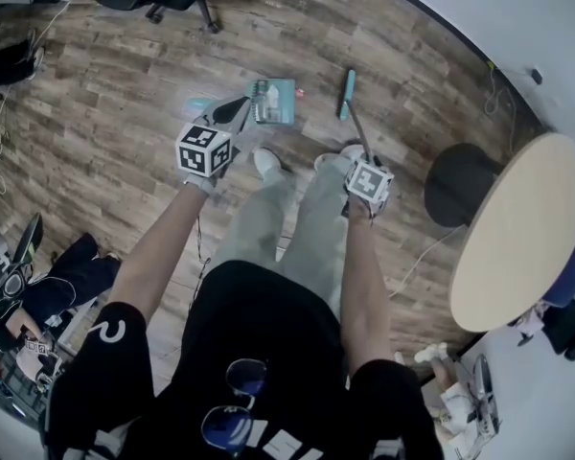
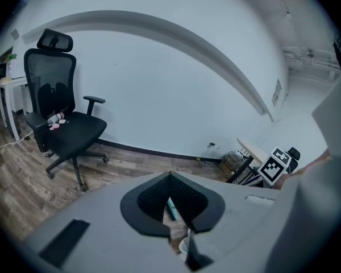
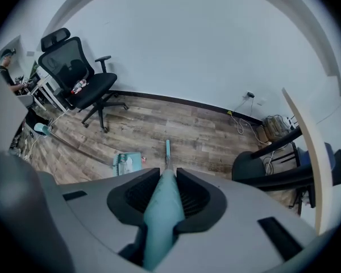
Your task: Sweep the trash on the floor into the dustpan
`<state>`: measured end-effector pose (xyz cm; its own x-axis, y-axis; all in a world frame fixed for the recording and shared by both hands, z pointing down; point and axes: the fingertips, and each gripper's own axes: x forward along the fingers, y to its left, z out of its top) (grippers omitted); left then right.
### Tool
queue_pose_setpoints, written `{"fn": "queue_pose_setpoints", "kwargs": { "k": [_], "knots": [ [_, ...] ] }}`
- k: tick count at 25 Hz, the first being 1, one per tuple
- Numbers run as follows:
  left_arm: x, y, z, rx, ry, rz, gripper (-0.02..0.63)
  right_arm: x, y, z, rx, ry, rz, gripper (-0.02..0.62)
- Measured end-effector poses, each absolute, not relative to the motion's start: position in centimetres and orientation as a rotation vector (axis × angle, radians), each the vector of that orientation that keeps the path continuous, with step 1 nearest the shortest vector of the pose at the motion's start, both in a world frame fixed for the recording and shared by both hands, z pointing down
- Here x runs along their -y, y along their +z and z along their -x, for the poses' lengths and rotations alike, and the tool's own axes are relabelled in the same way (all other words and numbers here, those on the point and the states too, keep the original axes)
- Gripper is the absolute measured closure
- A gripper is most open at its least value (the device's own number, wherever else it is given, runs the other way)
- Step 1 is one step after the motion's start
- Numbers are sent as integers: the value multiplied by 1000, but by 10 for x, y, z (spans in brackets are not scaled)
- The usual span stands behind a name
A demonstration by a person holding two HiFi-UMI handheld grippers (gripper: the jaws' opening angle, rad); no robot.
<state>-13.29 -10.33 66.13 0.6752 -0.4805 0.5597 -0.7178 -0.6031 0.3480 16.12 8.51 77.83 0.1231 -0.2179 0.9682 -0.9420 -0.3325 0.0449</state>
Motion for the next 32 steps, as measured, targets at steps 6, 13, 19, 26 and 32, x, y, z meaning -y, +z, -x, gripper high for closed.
{"fn": "queue_pose_setpoints", "kwargs": {
  "k": [6, 13, 19, 26, 32],
  "knots": [
    [105, 660, 148, 952, 536, -2318, 608, -89, 778, -124, 1130, 1292, -1617, 511],
    [100, 667, 175, 991, 519, -2281, 607, -74, 784, -72, 1225, 1336, -1571, 511],
    [95, 671, 196, 1033, 500, -2253, 609, -55, 783, -31, 1396, 1300, -1493, 511],
    [93, 663, 207, 1061, 474, -2239, 609, -51, 766, -9, 1514, 1323, -1450, 511],
    [90, 649, 210, 1083, 460, -2250, 609, -51, 745, -11, 1551, 1232, -1421, 511]
  ]
}}
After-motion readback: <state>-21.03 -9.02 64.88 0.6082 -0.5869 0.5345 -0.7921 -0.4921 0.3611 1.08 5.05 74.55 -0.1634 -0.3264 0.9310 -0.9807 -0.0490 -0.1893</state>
